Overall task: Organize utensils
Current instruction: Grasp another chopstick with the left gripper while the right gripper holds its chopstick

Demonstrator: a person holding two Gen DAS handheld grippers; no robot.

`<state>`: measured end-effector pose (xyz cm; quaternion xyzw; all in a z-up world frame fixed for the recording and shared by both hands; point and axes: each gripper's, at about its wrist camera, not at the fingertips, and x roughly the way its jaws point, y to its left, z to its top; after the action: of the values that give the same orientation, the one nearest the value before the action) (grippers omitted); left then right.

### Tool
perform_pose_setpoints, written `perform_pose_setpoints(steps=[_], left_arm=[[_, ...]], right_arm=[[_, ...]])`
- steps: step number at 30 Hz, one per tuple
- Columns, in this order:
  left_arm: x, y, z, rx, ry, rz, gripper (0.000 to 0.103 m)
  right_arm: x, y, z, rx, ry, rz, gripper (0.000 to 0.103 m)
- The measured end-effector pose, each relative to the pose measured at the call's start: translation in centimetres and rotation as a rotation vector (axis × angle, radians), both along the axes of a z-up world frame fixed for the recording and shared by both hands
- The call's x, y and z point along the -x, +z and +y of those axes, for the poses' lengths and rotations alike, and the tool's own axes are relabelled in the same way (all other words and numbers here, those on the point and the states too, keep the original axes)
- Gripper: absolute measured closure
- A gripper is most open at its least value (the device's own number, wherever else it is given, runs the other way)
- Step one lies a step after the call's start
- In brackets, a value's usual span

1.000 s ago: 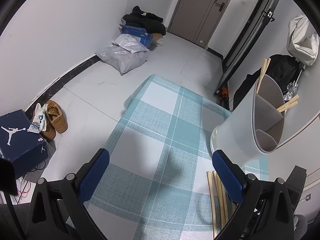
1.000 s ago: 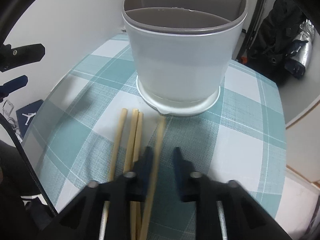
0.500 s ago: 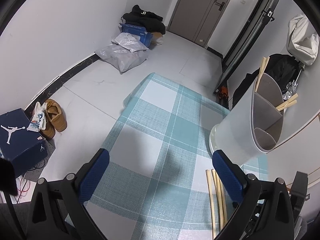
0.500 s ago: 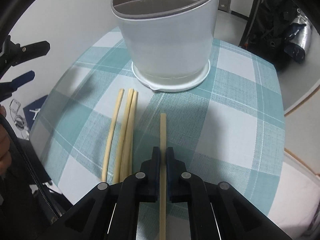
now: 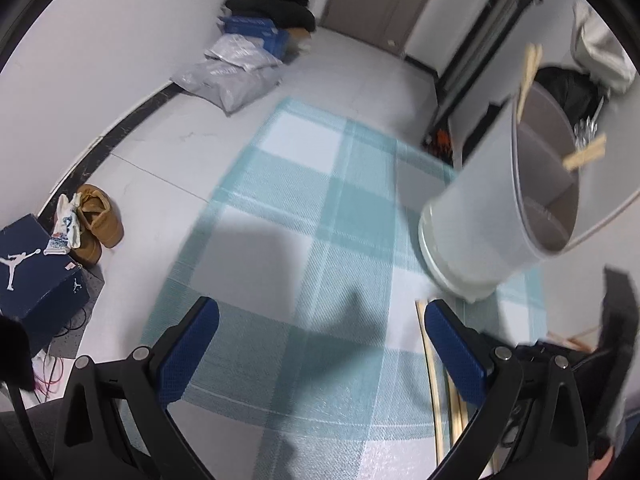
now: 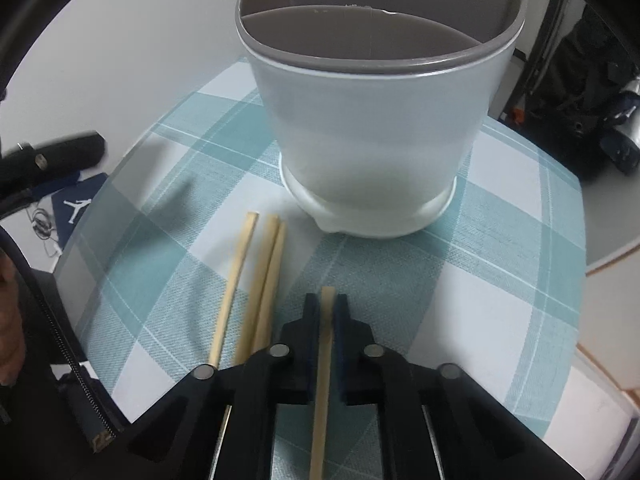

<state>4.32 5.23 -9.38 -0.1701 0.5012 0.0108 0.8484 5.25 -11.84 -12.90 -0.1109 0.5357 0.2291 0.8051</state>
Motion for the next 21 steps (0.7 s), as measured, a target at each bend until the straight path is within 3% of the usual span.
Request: perform_pose_setpoints(steps=[8, 14, 21], left_arm=[[-0.7, -1.4, -3.0, -0.010, -0.100, 0.064, 0.002], [-1.1, -2.2, -4.1, -0.079, -0.126, 0.089, 0.003], [-1.3, -2.7, -5.8, -0.155, -0.132, 0.099, 0.010]], right_arm=[[-2.0, 2.3, -4.1, -0.245, -0.161, 0.006, 0.097], [-2.9, 3.4, -8.8, -0.467, -0.278, 0.066, 0.097], [-2.9, 3.3, -12.2, -0.625, -0.357, 0.133, 0.097]])
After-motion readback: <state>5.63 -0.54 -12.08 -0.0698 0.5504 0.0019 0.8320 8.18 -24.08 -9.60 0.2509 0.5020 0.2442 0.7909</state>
